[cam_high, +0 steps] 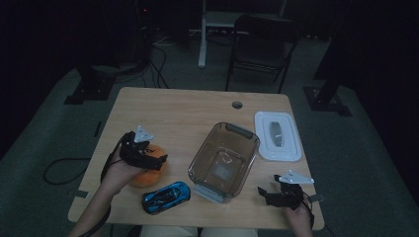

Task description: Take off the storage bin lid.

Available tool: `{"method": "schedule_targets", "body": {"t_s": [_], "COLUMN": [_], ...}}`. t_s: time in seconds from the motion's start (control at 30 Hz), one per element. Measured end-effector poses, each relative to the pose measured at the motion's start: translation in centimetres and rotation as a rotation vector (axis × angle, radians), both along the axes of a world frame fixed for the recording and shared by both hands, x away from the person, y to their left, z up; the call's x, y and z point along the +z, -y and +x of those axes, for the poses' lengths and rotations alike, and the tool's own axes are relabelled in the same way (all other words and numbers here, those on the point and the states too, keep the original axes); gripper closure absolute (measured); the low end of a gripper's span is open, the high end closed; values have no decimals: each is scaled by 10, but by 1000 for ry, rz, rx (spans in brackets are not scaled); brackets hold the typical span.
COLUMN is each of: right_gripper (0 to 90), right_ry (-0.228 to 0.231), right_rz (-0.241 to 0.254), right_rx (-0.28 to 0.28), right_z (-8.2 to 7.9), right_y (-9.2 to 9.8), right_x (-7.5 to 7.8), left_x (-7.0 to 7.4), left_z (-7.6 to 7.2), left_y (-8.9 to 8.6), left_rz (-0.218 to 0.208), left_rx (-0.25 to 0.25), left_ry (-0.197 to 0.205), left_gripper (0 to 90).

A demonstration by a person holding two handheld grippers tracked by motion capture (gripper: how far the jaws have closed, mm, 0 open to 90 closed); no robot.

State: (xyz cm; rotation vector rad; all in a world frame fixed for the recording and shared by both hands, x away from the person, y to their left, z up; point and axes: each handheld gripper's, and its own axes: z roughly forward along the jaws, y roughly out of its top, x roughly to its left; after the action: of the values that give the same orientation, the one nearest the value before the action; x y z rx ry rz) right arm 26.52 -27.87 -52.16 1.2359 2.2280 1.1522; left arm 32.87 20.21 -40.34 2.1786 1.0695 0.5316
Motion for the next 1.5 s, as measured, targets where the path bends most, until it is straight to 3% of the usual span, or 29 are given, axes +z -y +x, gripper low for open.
{"method": "schedule_targets", "body": {"t_s": [0.43,0.53,0.77,0.9,1.23,1.5], "right_gripper": [137,137,138,138,139,140], "right_ry": [3,3,-11,-13,-33,-42], "right_rz": [-23,-27,-42,-43,-61,-68], "right_rx": [-76,-81,-82,-82,-85,-85], "right_z": [-4,-4,-2,-1,0,1], "right_y": [16,16,14,14,12,12], "right_x": [-3,-4,-4,-4,-5,-5], "left_x": [-8,-17,-38,-44,-61,-68], "left_z": [-23,-29,-37,-36,-17,-23], "left_y": [-28,-33,-36,-37,-36,-46], "left_rz": [20,32,13,6,15,-12], "left_rx": [87,137,145,143,159,157], "left_ry": [-9,-23,-72,-82,-101,-114], "left_gripper": [4,4,3,3,3,2]}}
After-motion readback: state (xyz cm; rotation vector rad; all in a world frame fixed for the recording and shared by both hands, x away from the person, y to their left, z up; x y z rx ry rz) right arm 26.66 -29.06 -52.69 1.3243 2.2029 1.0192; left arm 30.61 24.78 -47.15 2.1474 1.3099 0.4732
